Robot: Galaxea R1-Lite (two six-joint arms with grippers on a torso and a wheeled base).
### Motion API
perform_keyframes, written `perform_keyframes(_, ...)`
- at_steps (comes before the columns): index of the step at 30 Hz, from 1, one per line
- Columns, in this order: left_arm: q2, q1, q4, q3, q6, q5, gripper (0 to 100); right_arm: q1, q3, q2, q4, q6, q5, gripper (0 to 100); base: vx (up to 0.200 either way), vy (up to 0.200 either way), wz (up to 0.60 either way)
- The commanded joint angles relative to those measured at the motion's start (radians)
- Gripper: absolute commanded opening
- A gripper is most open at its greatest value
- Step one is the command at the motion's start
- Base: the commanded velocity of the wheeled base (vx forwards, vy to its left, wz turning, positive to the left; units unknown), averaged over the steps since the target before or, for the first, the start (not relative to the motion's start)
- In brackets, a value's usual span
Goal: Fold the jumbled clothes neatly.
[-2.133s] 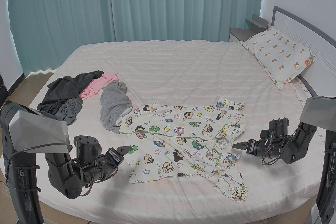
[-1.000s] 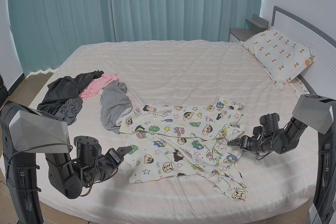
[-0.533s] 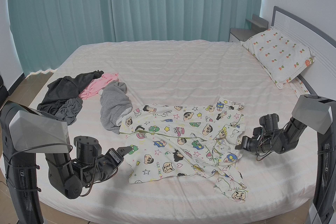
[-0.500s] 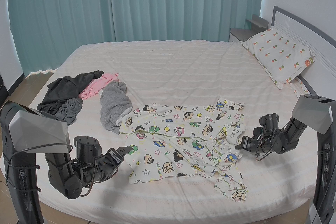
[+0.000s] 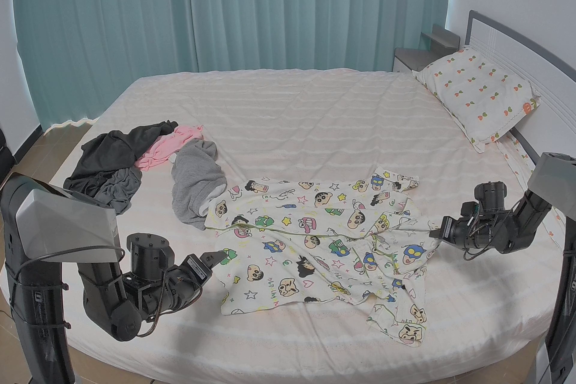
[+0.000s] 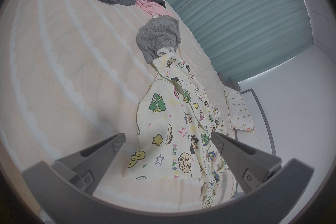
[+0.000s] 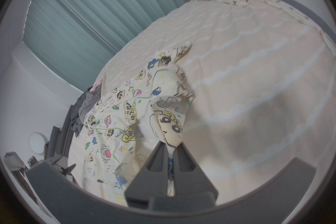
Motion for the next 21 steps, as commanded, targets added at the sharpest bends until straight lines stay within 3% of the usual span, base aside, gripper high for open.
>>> perform_keyframes(1,0.005,0.000,-0.001,-0.003,0.000,0.002,100,-0.050,-0.005,-0.005,-0.003,-0.040,-0.001,0,0.000,0.000,0.00)
perform_keyframes(18,0.008,-0.011,-0.001,0.000,0.003,0.003,100,-0.152,-0.077,0.050,0.012,-0.119,-0.004,0,0.000,0.000,0.00)
perform_keyframes(21,0.029,-0.026,-0.001,0.003,0.059,0.015,100,-0.160,-0.092,0.064,0.012,-0.120,-0.004,0,0.000,0.000,0.00)
